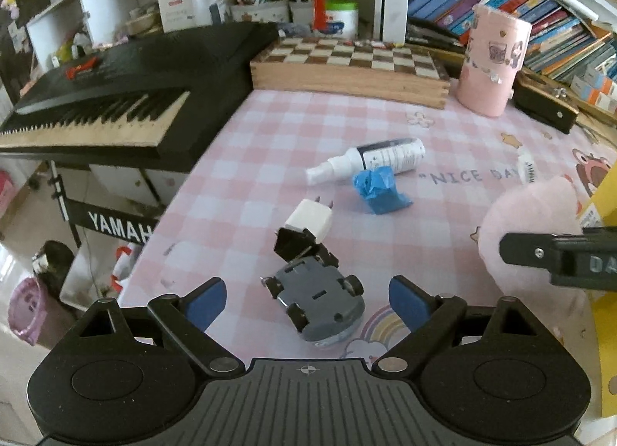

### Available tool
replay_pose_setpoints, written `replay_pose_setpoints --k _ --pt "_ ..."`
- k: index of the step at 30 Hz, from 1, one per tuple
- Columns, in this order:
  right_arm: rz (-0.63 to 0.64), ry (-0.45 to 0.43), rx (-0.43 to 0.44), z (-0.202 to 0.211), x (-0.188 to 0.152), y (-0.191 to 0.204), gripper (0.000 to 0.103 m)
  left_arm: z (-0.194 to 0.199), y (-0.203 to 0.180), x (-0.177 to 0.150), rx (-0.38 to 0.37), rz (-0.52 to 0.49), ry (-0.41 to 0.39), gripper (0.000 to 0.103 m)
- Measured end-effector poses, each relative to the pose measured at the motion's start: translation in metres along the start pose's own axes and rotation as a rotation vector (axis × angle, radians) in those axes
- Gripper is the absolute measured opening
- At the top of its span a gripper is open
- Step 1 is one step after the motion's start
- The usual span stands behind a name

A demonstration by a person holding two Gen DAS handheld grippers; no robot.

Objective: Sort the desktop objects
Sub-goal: 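Close the right tool on the pink pig while the left tool grasps the grey car, then lift and carry the pig and toy car over the yellow box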

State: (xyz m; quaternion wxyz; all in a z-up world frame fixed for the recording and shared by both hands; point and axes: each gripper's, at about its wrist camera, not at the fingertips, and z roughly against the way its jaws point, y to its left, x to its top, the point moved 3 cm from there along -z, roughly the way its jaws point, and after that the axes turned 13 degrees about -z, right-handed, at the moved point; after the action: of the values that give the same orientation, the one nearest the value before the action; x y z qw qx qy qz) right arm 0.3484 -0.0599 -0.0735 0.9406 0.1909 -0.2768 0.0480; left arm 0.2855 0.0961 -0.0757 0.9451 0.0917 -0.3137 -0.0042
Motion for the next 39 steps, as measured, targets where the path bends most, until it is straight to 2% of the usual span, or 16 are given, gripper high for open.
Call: replay_pose_setpoints --k 5,7,8,11,13,21,25,30,39 --pt "0.008 0.001 0.01 0.0 -0.003 0.002 0.059 -0.013 -0.003 0.001 0.014 0.001 0.017 0.082" --pt "0.014 0.003 0.019 0.001 -0.003 0.003 0.059 -0.016 -0.002 0.003 0.016 0.004 0.023 0.073" --pt "0.016 0.004 0.023 0.001 -0.004 0.003 0.059 -0.019 -0.002 0.003 0.006 0.007 0.038 0.058" --pt "0.012 0.006 0.026 0.002 -0.005 0.005 0.059 -0.022 -0.003 0.002 -0.014 0.003 0.068 0.054" --pt "0.015 -0.007 0.023 0.005 -0.005 0.006 0.059 -0.016 -0.003 0.001 -0.021 0.004 0.062 0.041" --pt "0.015 -0.027 0.036 0.015 -0.009 0.009 0.059 0.007 -0.005 -0.002 -0.055 -0.035 0.011 0.042" --pt "0.039 -0.002 0.032 0.022 -0.017 0.013 0.059 0.02 -0.004 0.001 -0.077 -0.024 -0.024 0.042" --pt "0.028 -0.062 0.027 0.046 -0.018 0.016 0.059 0.039 -0.002 -0.001 -0.124 -0.006 -0.07 0.042" --pt "-0.011 -0.112 0.014 0.075 -0.037 0.028 0.058 0.086 0.0 -0.009 -0.159 -0.085 -0.197 0.042"
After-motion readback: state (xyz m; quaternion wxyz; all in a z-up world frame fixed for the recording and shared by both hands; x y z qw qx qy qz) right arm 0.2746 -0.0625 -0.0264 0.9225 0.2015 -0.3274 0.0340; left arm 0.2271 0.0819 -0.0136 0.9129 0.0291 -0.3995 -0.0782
